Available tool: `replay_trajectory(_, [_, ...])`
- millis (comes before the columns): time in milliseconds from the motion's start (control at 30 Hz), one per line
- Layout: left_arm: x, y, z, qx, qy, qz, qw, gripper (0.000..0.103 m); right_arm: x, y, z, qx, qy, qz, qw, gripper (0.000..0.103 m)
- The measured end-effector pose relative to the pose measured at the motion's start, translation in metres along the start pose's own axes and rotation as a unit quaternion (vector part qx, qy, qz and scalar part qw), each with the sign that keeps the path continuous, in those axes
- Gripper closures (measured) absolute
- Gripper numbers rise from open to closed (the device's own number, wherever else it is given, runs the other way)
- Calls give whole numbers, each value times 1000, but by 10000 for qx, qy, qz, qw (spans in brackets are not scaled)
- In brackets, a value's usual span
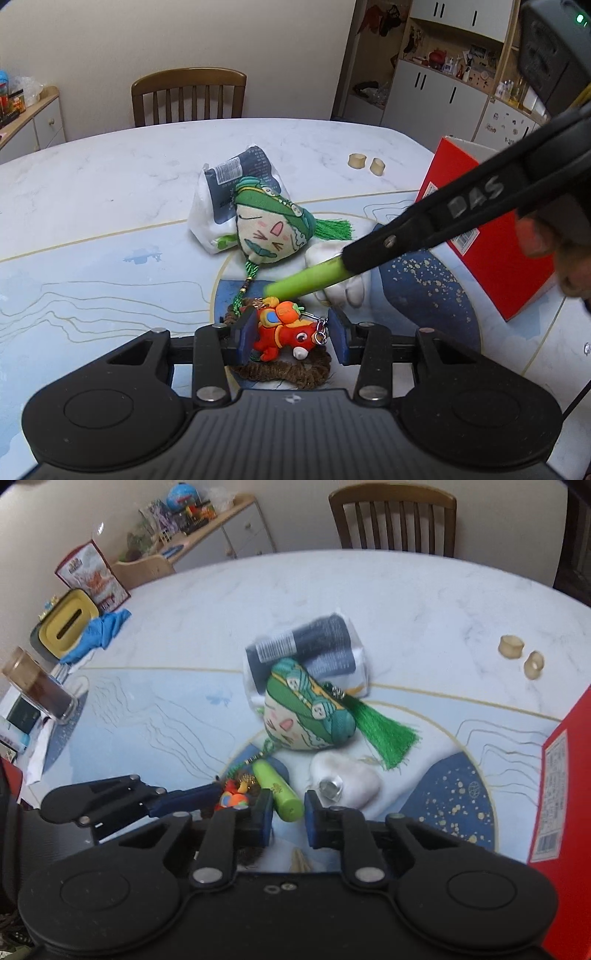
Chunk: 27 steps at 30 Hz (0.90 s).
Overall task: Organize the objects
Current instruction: 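Grasp the red fish keychain with the left tool while the right tool grasps the green tube, then carry the fish keychain and green tube over the red box and lower them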
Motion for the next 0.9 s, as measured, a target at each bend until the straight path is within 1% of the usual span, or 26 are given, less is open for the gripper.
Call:
replay_trajectory(133, [0, 0, 7, 13, -21, 107, 9999, 63, 2, -1, 17, 75, -60, -39, 9999, 88])
replay_trajectory(433, [9, 4, 29, 42, -21, 108, 9999, 63, 5, -9, 60, 200, -195, -9, 9996, 88])
replay_trajectory(667, [27, 19, 48, 82, -32, -73, 9999, 63, 20, -6, 107, 564, -293, -26, 9980, 88])
replay_trajectory(900, [63, 45, 57, 104, -126, -364, 9992, 63, 54, -5, 159, 997, -451, -116, 9939, 88])
Point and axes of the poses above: each gripper's, at about its wrist camera, not at the fingertips, and z roughly against the way its jaws point, x to its right, y to its top, the point moved 3 cm from there along -z, roughly the way its jaws point, and after that the axes turned 1 degree about x, right-handed, at the moved point
